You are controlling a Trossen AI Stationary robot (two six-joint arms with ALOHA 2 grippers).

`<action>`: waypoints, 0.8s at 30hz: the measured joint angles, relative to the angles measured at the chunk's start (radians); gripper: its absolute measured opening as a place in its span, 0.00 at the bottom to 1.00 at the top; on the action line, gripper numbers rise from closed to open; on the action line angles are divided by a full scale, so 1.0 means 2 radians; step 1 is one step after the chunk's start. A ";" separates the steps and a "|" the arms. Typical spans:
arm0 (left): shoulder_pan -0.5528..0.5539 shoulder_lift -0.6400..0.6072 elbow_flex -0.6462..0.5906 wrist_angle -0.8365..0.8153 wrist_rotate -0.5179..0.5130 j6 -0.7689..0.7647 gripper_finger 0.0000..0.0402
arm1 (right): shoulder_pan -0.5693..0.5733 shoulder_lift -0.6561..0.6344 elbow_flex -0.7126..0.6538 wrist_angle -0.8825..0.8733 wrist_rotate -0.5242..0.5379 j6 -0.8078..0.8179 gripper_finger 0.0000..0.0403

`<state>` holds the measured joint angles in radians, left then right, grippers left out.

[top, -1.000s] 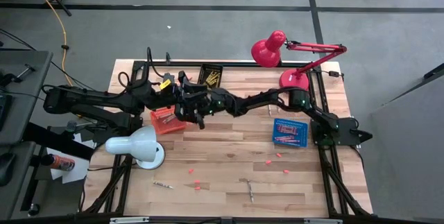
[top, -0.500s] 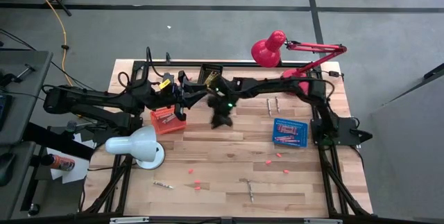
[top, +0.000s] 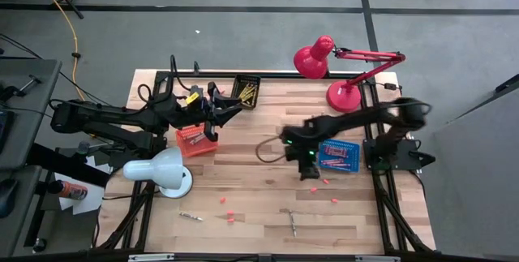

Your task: Sort crayons

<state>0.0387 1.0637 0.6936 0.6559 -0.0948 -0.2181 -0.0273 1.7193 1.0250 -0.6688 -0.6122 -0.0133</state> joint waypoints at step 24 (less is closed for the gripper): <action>0.002 0.000 0.000 -0.141 0.045 -0.013 0.31 | 0.025 -0.264 -0.124 0.486 0.308 0.158 0.45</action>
<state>0.0418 1.0637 0.6933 0.3732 -0.0038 -0.2448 0.0233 1.1921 0.7772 0.3037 0.0039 0.3018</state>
